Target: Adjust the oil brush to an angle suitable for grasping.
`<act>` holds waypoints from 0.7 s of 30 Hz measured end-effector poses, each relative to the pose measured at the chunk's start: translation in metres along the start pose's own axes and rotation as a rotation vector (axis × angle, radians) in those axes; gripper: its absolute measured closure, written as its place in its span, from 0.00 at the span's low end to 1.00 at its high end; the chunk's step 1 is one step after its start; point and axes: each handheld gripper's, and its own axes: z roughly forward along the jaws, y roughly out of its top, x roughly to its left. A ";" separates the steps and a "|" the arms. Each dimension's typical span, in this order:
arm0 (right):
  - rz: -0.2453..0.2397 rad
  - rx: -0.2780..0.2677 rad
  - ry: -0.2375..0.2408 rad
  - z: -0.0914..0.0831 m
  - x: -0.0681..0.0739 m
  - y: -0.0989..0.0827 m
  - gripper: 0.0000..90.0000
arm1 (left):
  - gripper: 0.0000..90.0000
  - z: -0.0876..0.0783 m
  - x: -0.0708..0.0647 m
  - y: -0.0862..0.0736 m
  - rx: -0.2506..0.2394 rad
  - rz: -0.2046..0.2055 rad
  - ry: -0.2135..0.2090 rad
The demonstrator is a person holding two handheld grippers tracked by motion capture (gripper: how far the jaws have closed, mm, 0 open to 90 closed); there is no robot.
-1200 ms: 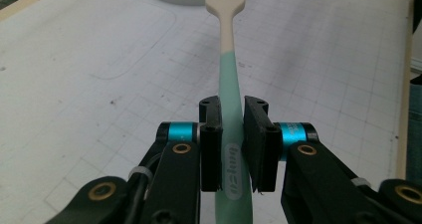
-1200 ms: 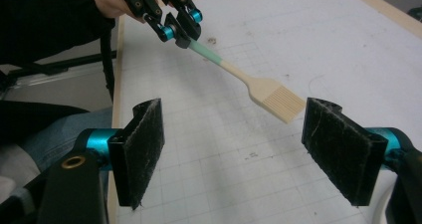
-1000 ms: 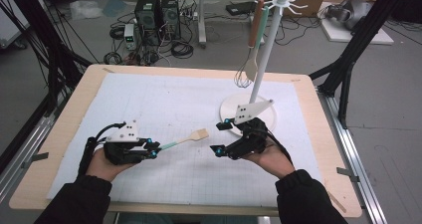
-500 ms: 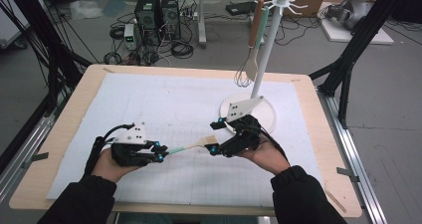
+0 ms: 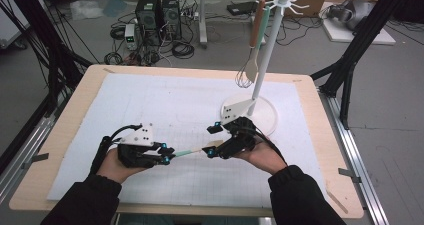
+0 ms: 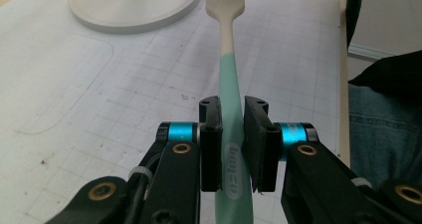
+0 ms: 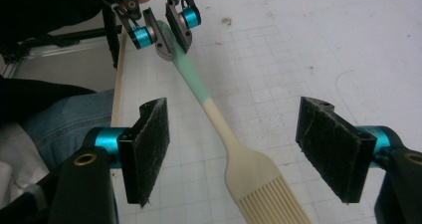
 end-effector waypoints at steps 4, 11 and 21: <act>-0.013 0.014 0.015 0.004 0.000 0.000 0.35 | 0.86 0.001 -0.001 0.005 -0.003 0.013 -0.012; -0.046 0.070 0.060 0.013 0.001 -0.002 0.45 | 0.86 0.007 -0.006 0.011 0.010 0.042 -0.067; -0.087 0.130 0.148 0.024 0.005 -0.005 0.64 | 0.86 0.009 -0.009 0.017 0.004 0.058 -0.091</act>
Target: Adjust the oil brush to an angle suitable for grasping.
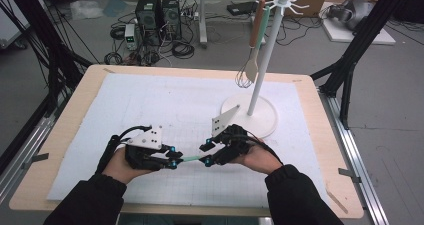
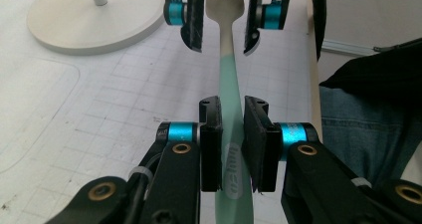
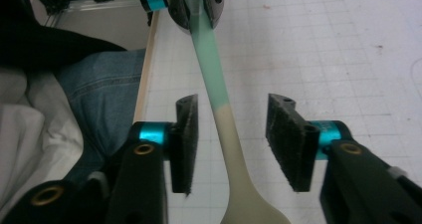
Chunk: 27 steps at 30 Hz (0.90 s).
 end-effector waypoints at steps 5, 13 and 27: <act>-0.020 0.009 0.025 0.000 0.001 0.000 0.71 | 0.86 0.000 -0.002 0.002 -0.008 0.014 -0.025; -0.031 0.023 0.069 0.003 0.003 0.000 0.85 | 0.86 -0.001 -0.002 0.003 -0.022 0.011 -0.024; -0.047 0.020 0.081 0.001 0.003 -0.002 0.91 | 0.72 -0.005 0.003 0.001 -0.040 -0.018 -0.038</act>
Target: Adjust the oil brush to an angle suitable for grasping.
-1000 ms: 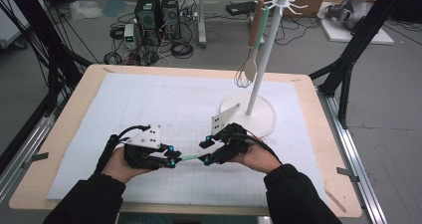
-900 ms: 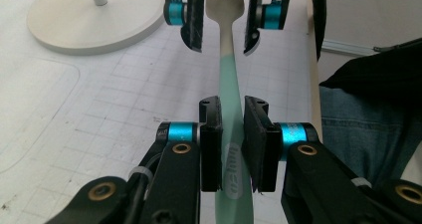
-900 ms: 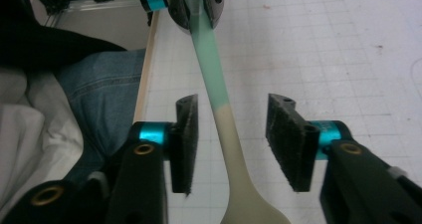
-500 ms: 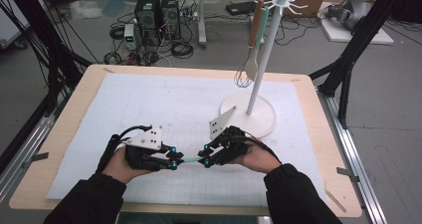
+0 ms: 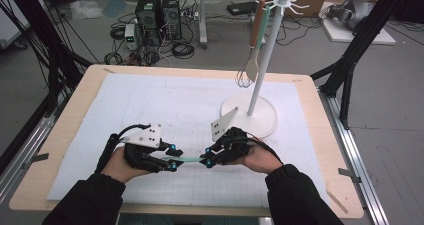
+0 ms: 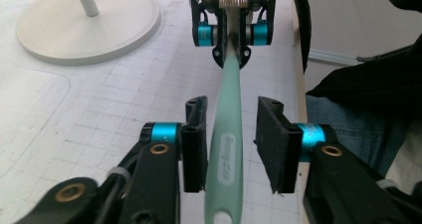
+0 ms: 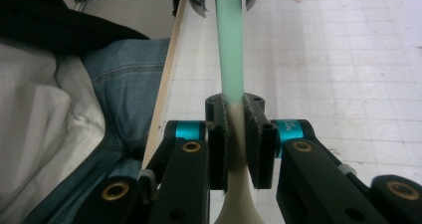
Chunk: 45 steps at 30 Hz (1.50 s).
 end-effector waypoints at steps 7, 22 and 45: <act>0.008 -0.029 -0.026 -0.008 0.000 -0.002 0.91 | 0.65 -0.008 0.003 -0.001 -0.017 -0.031 0.034; -0.005 -0.058 -0.056 -0.015 0.001 -0.002 0.91 | 0.72 -0.011 0.006 -0.002 -0.027 -0.064 0.062; -0.033 0.007 -0.096 -0.008 0.004 -0.001 0.91 | 0.81 -0.008 0.006 -0.004 0.007 -0.047 0.059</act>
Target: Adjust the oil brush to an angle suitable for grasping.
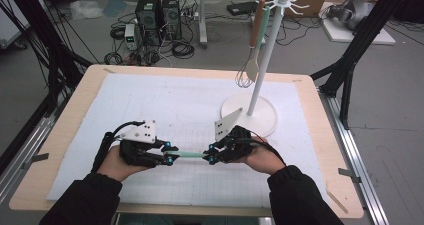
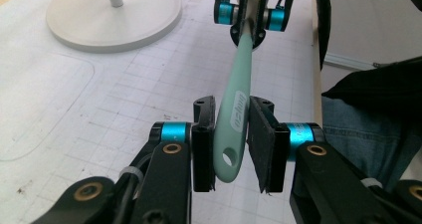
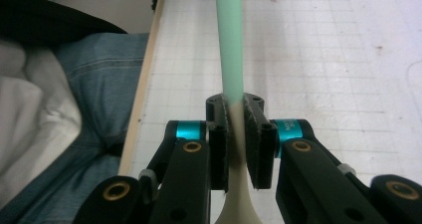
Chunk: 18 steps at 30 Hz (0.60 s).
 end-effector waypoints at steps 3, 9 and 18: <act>-0.001 -0.009 -0.003 0.000 0.000 0.001 0.91 | 0.82 -0.002 0.000 0.000 -0.005 0.007 -0.005; 0.003 0.007 0.004 0.001 0.000 0.000 0.93 | 0.90 -0.002 -0.002 0.001 0.006 0.036 -0.012; -0.018 0.033 0.010 0.003 0.002 0.000 0.93 | 0.92 -0.001 -0.004 0.000 0.011 0.047 -0.049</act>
